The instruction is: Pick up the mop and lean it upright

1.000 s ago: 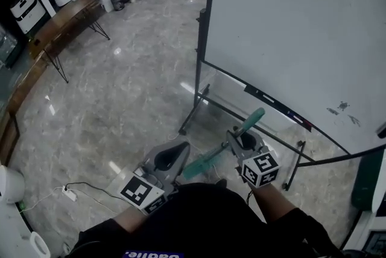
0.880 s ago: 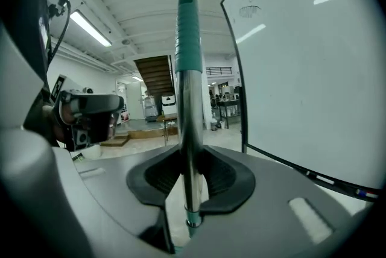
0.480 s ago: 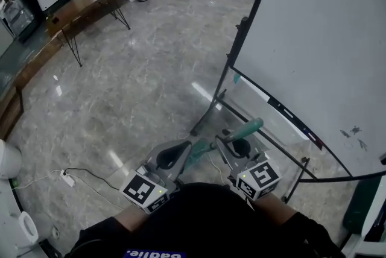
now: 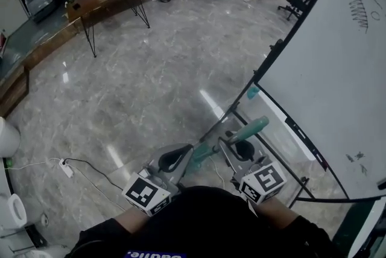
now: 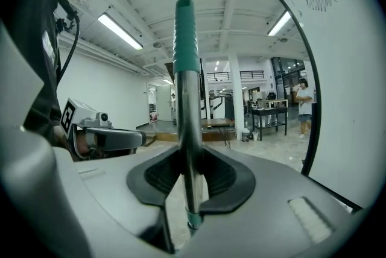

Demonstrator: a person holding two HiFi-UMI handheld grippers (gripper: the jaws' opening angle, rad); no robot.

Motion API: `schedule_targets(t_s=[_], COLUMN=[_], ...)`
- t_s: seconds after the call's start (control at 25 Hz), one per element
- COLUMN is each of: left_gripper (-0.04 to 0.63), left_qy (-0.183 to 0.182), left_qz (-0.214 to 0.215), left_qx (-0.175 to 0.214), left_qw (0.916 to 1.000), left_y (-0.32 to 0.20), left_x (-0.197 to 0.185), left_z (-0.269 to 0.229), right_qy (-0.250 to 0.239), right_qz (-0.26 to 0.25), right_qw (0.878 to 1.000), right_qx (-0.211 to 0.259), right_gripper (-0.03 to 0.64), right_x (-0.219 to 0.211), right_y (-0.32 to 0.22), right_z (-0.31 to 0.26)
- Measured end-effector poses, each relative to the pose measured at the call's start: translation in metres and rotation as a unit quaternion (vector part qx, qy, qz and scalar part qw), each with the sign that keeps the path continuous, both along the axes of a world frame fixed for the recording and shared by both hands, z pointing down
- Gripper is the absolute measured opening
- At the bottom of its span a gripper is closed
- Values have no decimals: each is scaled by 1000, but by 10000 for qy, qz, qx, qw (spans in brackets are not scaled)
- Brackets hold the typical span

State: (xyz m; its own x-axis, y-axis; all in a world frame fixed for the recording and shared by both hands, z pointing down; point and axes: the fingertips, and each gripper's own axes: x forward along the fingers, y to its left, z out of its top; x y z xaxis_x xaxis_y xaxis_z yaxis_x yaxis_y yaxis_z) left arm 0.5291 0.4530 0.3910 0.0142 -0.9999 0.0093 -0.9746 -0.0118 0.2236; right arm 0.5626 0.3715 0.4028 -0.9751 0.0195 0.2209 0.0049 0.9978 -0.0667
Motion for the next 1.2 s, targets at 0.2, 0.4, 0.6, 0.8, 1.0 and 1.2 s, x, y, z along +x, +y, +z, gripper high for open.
schedule_targets(t_s=[0.2,0.4,0.6,0.8,1.0,1.2], left_gripper=[18,18,19,18,18,18], left_qy=[6,2,28,-183,-326,-440], left_qz=[-370,-865,-1383,-1609,-1817,-1920], left_qx=[2,45,-83,-109,-130,-24], left_qw=[9993,9962,9904,9867,9827,9804], left_y=[24,47,63,49,5,-48], left_x=[-38,-77,-114,-160,-217,-265], left_z=[4,4,4,0,-14,-25], right_qy=[-27,-81,-125,-343,-390,-423], right_qz=[-210,-672,-1082,-1414,-1736,-2089], right_qw=[9998,9976,9935,9884,9825,9760], right_qx=[-53,-120,-344,-425,-553,-439], right_gripper=[101,101,101,101,101,101], right_x=[-34,-80,-123,-178,-232,-278], right_y=[16,36,48,40,13,-20], right_z=[-2,-8,-10,-22,-20,-20])
